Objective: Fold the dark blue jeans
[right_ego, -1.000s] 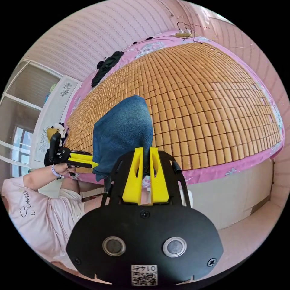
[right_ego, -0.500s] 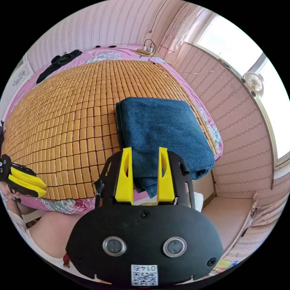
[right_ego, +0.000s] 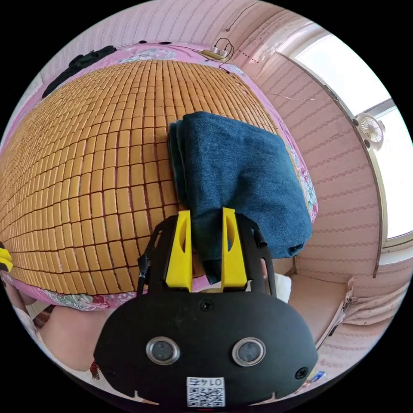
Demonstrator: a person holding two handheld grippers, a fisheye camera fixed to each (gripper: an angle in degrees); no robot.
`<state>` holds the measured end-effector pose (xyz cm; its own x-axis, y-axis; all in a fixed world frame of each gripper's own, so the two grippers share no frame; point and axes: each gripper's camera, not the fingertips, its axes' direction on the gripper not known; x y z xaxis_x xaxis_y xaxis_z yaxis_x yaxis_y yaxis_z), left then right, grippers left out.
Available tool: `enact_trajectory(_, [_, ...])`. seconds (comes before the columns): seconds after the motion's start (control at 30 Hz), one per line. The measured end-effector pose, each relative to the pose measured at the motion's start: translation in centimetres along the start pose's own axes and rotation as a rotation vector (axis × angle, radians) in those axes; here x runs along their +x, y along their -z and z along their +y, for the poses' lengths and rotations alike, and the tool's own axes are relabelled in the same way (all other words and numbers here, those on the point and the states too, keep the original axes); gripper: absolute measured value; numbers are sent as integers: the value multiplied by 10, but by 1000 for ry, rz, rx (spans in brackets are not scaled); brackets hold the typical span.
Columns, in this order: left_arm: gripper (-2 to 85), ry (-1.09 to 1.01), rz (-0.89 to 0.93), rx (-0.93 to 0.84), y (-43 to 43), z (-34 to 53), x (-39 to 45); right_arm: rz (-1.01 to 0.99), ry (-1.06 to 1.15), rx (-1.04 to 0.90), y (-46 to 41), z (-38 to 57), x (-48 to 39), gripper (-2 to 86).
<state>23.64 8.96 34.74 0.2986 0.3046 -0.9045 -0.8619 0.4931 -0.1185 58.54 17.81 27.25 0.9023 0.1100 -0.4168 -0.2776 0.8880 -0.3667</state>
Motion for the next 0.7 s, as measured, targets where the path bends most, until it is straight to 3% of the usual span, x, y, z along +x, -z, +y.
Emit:
enact_trajectory(0.17, [40,83,-72,132,59,67,-11,28,-119,-90,-13,-17,50,103])
enact_trajectory(0.3, [45,246,-171,253,113,159,-30,-142,-123,192,45,14,14,87])
enact_trajectory(0.47, [49,464,-340,400,174,314,-44,-590,216,250,99,78,-145,108])
enact_trajectory(0.7, [60,925,-622,644,245,603,-37,-940,720,240,207,112,-384,99])
